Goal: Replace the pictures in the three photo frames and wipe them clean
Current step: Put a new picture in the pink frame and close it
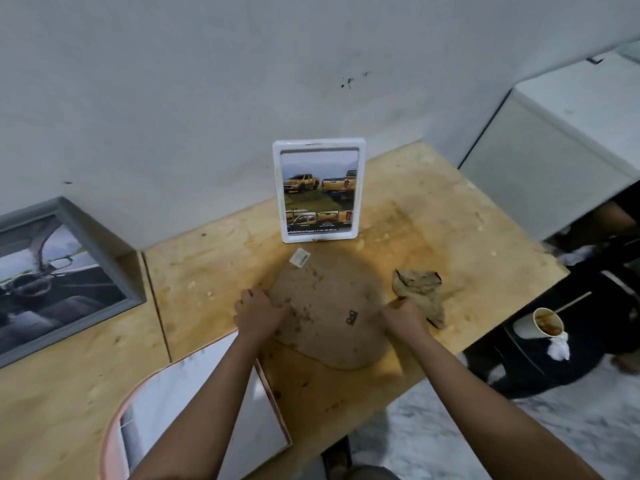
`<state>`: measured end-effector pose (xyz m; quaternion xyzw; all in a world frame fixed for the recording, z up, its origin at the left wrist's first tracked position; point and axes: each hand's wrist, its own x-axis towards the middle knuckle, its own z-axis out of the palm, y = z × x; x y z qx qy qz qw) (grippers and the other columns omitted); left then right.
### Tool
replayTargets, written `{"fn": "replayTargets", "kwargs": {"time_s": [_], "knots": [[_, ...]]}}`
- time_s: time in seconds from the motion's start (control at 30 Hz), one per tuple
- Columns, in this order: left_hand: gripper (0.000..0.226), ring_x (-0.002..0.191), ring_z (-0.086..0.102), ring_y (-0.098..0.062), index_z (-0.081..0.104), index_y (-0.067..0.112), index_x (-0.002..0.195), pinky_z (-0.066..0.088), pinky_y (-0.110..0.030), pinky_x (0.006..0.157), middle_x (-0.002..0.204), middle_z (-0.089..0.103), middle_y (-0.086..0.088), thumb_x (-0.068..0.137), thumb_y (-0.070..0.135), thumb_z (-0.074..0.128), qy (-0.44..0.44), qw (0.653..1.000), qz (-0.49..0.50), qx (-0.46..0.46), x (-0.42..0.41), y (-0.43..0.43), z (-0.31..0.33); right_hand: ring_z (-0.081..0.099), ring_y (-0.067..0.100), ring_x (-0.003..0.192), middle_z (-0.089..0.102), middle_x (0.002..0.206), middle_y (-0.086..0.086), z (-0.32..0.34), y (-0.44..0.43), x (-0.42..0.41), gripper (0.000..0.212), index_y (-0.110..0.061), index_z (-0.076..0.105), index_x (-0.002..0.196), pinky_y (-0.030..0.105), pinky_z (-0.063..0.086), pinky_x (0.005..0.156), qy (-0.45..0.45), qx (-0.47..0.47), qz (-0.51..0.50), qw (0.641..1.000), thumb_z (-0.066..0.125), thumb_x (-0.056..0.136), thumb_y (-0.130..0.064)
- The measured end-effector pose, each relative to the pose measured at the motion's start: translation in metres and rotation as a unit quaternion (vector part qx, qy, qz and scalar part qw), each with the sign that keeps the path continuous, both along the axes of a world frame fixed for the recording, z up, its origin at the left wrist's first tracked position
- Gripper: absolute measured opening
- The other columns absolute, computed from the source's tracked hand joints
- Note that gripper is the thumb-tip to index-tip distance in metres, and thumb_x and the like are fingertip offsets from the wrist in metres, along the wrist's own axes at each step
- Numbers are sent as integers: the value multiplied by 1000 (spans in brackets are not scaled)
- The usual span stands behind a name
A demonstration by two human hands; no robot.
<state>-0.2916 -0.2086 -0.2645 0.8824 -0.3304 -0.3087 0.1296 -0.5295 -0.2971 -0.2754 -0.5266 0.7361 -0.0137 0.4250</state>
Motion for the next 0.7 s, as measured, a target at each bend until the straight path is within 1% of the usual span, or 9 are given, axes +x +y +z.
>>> {"fn": "replayTargets", "kwargs": {"time_s": [0.07,0.17,0.23,0.3,0.4,0.47,0.53,0.63,0.7], "knots": [[65,119,40,-35,44,8,125,41,-46,98,129,43,-16,77,43,69,-2,1000,-2,-2,0,-1,-2,50,26,73,51,85,11,-9,-3,3,59,-13,46,97,38,39,66,0,3,7,1000,51,62,-60],[66,116,41,-35,46,7,122,43,-43,95,126,44,-15,75,46,72,2,1000,2,-3,1,-1,-3,57,28,88,54,99,11,-11,0,5,76,-15,45,117,37,44,69,-6,10,5,1000,54,65,-69],[68,115,42,-34,46,7,122,44,-43,94,124,46,-14,74,47,72,2,1000,15,-6,1,-1,-2,44,18,59,45,74,5,-15,1,1,62,-22,41,81,29,34,50,-25,15,-6,1000,49,52,-76],[64,111,45,-31,48,8,117,46,-42,90,118,48,-11,73,47,73,14,999,28,-7,2,-2,-3,25,15,52,33,71,4,-28,-1,-4,62,-21,28,78,26,21,44,-28,32,-33,999,41,41,-69],[47,93,55,-26,56,15,93,52,-39,77,104,56,-6,69,52,72,27,999,32,-6,4,-1,-7,46,27,71,43,91,13,-26,4,-2,56,-16,33,90,29,30,50,-29,52,-61,996,49,57,-59],[42,83,57,-25,58,16,80,49,-34,66,94,59,-9,68,55,69,41,999,32,-11,5,-1,-11,53,34,91,49,102,18,-25,7,-2,46,-16,41,81,35,36,63,-44,49,-69,995,53,67,-58],[42,73,55,-22,58,13,74,40,-32,60,85,59,-10,71,54,68,64,997,35,-22,6,-1,-12,53,36,97,50,111,18,-19,9,-2,43,-20,45,80,40,39,68,-82,40,-100,991,54,65,-59],[32,70,50,-19,51,15,75,38,-32,59,79,54,-6,79,43,67,111,990,26,-81,-2,0,-7,53,31,101,50,116,11,0,14,-2,47,-14,49,113,40,46,70,-136,9,-141,981,58,79,-45],[27,75,50,-20,45,16,80,39,-31,61,83,52,-6,85,36,63,153,979,37,-128,-6,3,0,55,26,92,55,106,9,10,17,-4,35,-13,51,107,35,41,62,-157,-21,-137,978,57,85,-39]]}}
